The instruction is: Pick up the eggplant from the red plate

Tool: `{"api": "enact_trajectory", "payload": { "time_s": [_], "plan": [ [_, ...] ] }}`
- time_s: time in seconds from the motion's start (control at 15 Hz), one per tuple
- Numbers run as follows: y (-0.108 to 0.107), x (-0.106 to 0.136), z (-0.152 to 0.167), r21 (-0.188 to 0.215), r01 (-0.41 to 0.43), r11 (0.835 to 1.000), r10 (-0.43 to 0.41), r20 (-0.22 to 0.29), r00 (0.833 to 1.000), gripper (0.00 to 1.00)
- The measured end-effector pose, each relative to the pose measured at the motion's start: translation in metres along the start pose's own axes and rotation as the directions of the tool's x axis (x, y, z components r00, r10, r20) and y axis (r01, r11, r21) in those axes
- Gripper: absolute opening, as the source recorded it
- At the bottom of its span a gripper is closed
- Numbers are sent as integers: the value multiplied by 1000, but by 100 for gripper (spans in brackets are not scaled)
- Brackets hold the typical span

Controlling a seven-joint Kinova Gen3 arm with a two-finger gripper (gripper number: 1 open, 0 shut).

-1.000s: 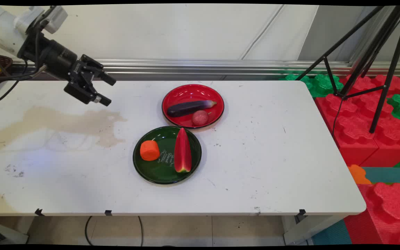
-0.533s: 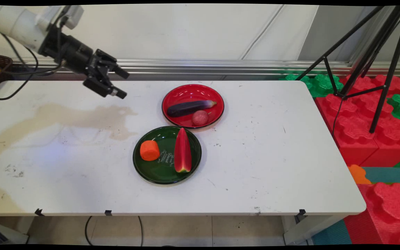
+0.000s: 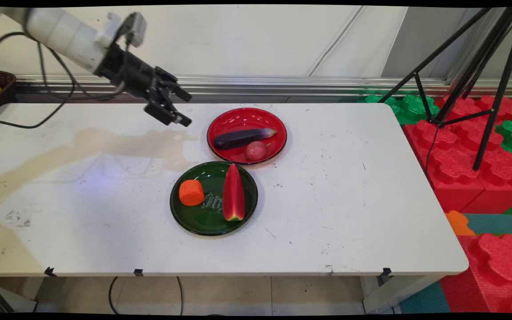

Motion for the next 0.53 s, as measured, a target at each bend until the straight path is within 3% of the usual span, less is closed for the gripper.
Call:
{"api": "enact_trajectory", "payload": {
  "time_s": [0.53],
  "plan": [
    [-19,4,74,13,-28,1000,27,74,997,100]
  ]
}}
